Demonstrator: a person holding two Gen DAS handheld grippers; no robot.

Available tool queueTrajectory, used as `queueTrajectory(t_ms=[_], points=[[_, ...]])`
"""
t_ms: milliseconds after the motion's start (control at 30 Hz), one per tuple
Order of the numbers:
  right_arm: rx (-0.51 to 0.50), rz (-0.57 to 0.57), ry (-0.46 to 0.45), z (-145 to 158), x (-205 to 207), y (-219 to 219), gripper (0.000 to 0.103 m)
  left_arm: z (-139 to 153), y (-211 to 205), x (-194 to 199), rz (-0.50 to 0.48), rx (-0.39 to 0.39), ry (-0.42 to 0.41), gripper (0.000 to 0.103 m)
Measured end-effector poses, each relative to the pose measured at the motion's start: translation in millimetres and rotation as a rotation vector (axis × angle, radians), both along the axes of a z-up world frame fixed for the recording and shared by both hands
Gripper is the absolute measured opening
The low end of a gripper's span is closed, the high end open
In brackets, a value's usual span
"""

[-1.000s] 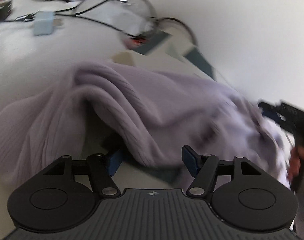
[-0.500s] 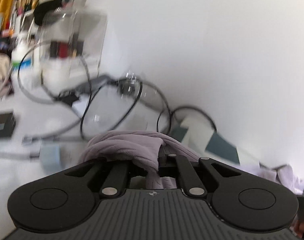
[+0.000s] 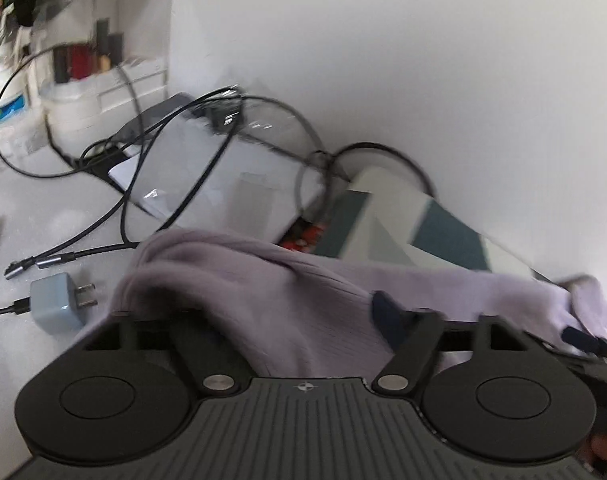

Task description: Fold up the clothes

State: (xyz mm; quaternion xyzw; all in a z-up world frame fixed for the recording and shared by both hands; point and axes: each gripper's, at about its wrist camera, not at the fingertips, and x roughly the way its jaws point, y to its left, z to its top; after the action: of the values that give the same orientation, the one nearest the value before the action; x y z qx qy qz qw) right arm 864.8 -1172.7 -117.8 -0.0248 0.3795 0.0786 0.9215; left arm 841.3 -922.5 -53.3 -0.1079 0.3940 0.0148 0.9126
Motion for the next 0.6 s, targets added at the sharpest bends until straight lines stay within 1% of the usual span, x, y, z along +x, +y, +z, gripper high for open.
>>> queueTrajectory(t_ms=[67,200,267,333,400,533,600], points=[[0.058,-0.024,-0.011,11.9,-15.7,-9.9,0.091,7.6,-9.1,-16.4,-0.086,0.01,0.007,0.083],[0.158,-0.076,-0.048,40.5,-60.4,-40.2,0.102,17.3,-24.1,-53.6,-0.247,0.016,0.035,0.083],[0.192,-0.133,-0.049,52.9,-84.6,-61.6,0.102,19.6,-30.6,-71.9,-0.301,0.049,0.031,0.088],[0.212,-0.228,-0.029,62.0,-107.6,-87.2,0.102,21.9,-37.1,-90.2,-0.356,0.081,0.027,0.089],[0.224,-0.35,-0.005,67.1,-133.7,-117.5,0.102,21.4,-42.6,-104.2,-0.407,0.097,0.027,0.09],[0.254,-0.6,0.044,76.1,-193.4,-172.7,0.102,12.1,-53.5,-126.6,-0.509,0.057,0.055,0.09],[0.263,-0.677,0.056,81.0,-228.2,-188.0,0.102,4.5,-58.0,-134.7,-0.552,0.028,0.077,0.09]])
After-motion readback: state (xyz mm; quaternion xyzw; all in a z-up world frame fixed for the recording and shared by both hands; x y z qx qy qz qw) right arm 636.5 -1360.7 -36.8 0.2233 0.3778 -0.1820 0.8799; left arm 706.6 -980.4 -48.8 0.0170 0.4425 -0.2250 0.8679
